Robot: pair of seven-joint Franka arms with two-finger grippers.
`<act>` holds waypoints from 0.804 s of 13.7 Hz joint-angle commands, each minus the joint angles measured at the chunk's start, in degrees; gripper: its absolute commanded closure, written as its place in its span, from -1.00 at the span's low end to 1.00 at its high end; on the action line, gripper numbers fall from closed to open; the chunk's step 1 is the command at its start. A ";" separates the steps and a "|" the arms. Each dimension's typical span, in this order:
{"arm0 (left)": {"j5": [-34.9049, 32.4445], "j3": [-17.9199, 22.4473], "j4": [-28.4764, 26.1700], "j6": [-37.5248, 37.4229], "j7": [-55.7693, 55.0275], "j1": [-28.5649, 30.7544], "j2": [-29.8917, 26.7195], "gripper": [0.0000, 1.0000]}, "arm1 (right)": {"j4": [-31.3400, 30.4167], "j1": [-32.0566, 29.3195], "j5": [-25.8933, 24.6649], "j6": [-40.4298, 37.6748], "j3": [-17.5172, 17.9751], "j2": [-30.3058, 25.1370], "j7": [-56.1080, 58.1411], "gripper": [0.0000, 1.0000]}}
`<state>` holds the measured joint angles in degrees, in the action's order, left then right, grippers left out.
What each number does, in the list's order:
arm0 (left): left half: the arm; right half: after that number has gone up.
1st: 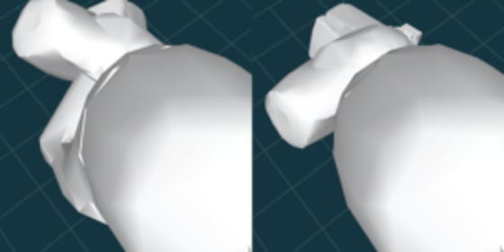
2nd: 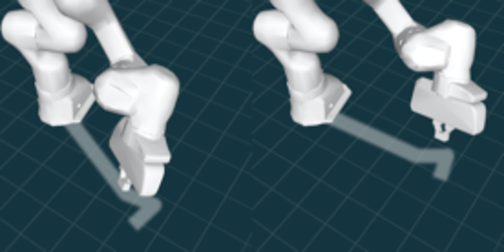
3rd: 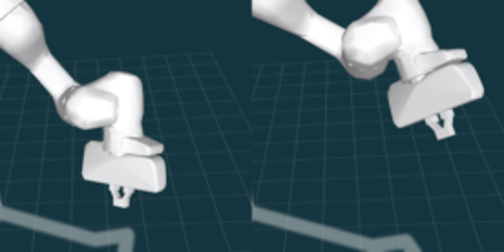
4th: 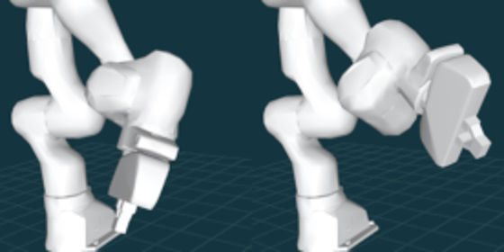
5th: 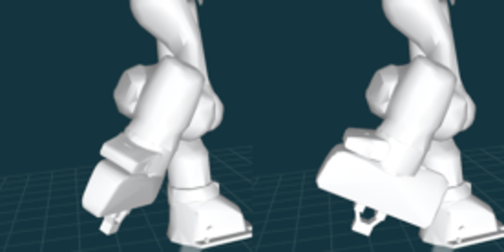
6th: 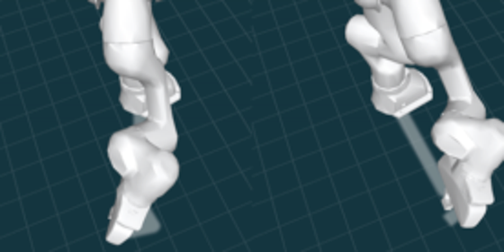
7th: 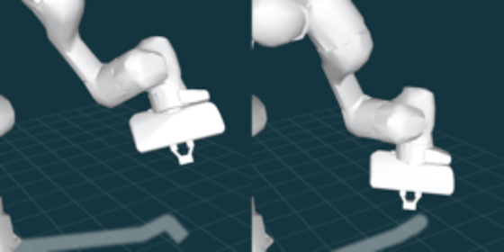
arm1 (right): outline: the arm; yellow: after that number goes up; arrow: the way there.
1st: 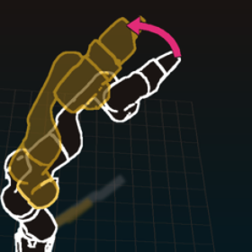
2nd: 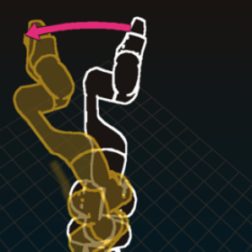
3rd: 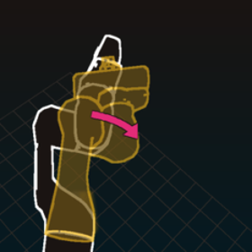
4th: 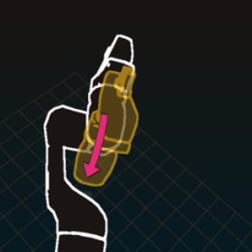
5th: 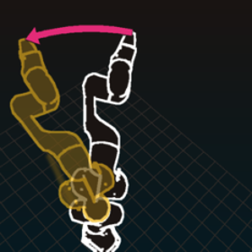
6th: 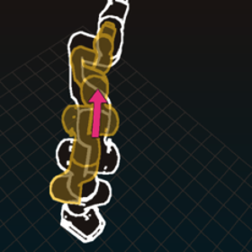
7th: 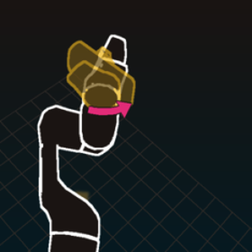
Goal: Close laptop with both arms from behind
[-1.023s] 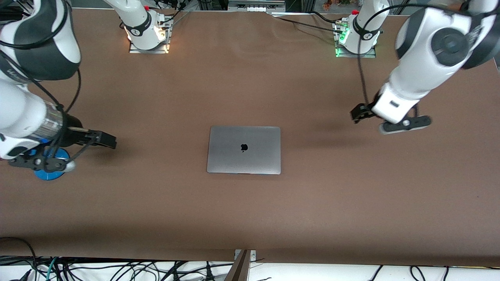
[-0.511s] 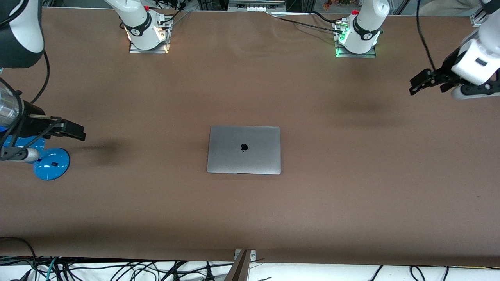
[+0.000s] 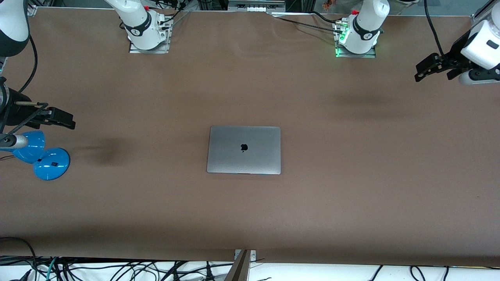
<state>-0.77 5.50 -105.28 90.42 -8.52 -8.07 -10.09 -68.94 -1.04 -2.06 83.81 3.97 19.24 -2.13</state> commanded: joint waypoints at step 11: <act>3.23 2.77 7.28 -1.30 -1.32 -1.07 6.05 -1.00 | -5.50 -1.34 2.24 -1.55 0.96 -2.89 0.99 -0.99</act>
<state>1.00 8.04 -101.08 90.43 -9.65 -9.37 -5.92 -72.43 -1.41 0.08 82.95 4.24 18.34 -1.94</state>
